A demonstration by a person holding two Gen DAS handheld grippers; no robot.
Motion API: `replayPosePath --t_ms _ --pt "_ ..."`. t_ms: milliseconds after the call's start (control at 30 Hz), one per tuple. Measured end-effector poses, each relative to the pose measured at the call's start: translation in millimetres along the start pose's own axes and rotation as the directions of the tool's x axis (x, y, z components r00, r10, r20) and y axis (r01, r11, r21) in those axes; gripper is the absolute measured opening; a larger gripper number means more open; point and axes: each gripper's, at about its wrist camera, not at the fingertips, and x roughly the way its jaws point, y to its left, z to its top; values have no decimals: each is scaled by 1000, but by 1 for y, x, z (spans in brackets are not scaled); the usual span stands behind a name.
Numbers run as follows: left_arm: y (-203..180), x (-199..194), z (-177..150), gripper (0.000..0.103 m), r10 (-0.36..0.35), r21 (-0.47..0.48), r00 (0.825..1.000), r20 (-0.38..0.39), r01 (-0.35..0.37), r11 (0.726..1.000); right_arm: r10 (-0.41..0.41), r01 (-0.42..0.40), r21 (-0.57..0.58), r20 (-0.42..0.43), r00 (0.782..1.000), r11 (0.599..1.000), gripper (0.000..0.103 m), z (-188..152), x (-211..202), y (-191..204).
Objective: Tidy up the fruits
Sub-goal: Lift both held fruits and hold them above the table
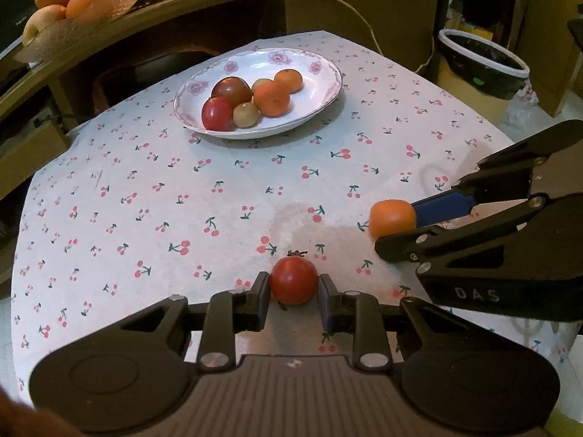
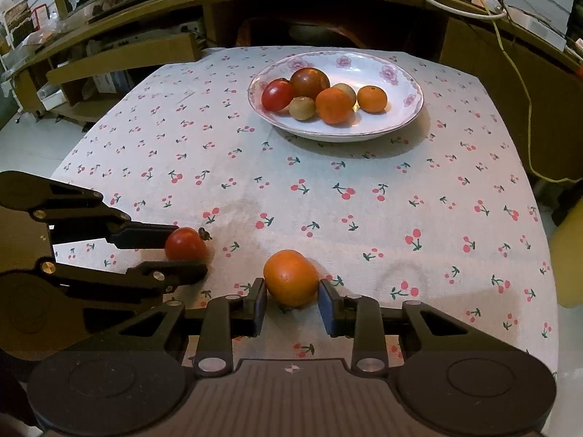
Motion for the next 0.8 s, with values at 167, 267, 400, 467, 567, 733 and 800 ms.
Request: replayPosePath --t_ms 167,267,400,467,567,733,800 --pt "-4 2 3 32 34 15 999 -8 -33 999 -3 3 8 6 1000 1000 33 3 2 1" --pt "-3 3 3 32 38 10 999 -10 -37 999 0 0 11 2 1000 1000 33 5 3 1" --pt "-5 3 4 33 49 16 999 -14 -49 999 -1 1 8 2 1000 1000 33 4 3 2" --pt "-6 3 4 33 54 19 998 -14 -54 998 3 -3 11 2 1000 1000 32 4 3 1" --pt "-5 4 5 33 56 18 998 -14 -56 998 5 -5 14 0 1000 1000 32 4 3 0" --pt "-5 4 5 32 56 17 998 -15 -56 998 6 -6 14 0 1000 1000 32 4 3 0" --pt "-5 5 5 32 57 15 998 -15 -56 998 6 -6 15 -1 1000 1000 32 4 3 0"
